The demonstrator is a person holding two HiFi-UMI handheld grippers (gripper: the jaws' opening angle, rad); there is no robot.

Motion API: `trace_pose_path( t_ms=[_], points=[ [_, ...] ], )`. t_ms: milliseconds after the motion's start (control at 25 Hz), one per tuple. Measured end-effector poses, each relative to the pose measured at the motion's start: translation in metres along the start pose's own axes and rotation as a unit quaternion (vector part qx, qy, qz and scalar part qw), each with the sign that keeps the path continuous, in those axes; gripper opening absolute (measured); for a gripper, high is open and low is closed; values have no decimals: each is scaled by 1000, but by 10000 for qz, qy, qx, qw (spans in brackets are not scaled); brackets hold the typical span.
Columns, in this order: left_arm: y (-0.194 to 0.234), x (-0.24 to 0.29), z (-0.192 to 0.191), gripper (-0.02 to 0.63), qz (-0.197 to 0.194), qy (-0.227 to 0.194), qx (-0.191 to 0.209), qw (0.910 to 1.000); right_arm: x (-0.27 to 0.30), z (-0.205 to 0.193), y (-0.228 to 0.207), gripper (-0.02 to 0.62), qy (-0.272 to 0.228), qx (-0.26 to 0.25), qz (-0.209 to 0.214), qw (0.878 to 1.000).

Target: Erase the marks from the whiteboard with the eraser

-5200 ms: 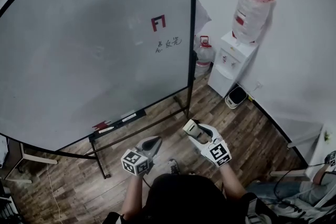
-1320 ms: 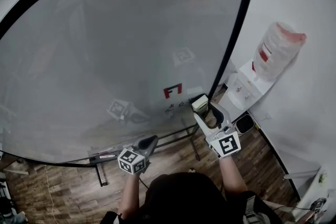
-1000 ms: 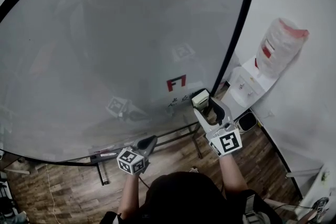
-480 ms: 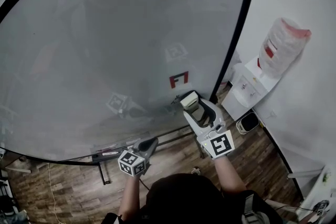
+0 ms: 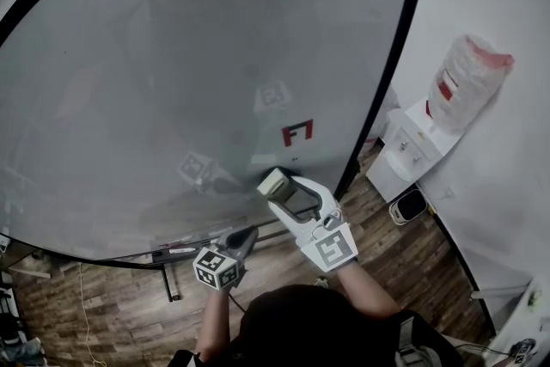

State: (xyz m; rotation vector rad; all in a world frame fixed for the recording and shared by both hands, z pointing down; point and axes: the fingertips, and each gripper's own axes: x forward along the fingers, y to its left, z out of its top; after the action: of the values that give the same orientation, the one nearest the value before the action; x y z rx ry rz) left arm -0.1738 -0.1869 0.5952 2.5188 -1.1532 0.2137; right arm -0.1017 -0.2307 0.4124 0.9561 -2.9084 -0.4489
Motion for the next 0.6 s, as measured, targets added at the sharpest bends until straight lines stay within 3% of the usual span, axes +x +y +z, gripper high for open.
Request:
trace_pose_path(
  t_ms=[320,600],
  points=[
    [3,-2,2,14,117,-43,-13,9999,-1,4,-4,227,-61,-49,-22,10000],
    [-1,12,0,14,-17,16,8,10000,-25,8,-44,227,-418,218,-595,9971]
  ],
)
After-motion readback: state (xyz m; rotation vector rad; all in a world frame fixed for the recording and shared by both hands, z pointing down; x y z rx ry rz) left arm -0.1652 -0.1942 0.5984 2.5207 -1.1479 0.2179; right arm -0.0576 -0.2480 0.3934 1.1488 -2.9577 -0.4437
